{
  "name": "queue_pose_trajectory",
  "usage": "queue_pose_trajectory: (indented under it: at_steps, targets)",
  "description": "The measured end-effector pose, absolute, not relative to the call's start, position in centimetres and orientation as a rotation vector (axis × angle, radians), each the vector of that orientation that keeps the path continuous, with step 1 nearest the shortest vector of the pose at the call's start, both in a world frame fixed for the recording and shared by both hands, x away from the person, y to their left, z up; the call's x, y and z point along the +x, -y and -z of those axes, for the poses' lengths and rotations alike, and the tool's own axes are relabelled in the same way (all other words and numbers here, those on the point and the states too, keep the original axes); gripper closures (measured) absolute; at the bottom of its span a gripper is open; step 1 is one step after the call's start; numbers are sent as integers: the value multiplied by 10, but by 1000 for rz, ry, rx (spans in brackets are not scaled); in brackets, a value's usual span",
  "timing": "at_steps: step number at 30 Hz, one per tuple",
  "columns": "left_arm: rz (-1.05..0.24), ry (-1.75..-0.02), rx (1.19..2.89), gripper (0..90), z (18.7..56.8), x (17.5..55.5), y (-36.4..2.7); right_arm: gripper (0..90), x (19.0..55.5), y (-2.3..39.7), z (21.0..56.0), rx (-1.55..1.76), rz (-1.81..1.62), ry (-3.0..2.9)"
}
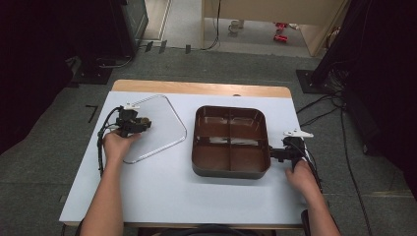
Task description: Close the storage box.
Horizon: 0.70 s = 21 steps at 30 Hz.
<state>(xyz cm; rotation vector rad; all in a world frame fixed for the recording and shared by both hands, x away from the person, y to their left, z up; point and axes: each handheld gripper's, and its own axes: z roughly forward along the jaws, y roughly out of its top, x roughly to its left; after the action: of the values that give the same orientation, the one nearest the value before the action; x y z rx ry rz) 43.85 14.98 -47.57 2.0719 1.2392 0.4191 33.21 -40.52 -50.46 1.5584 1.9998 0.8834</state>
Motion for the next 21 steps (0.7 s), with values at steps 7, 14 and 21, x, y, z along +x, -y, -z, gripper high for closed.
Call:
queue_pose_trajectory:
  at_steps: [7, 14, 21]
  targets:
    - [-420, -1250, 2090, 589, 472, 439, -149, 89, 332, 405, 505, 1558, -884, -2000]
    - [-403, -1248, 2054, 590, 463, 436, -152, 89, 332, 405, 505, 1558, -884, -2000]
    - [-412, -1218, 2041, 590, 451, 430, -151, 89, 332, 405, 505, 1558, -883, -2000]
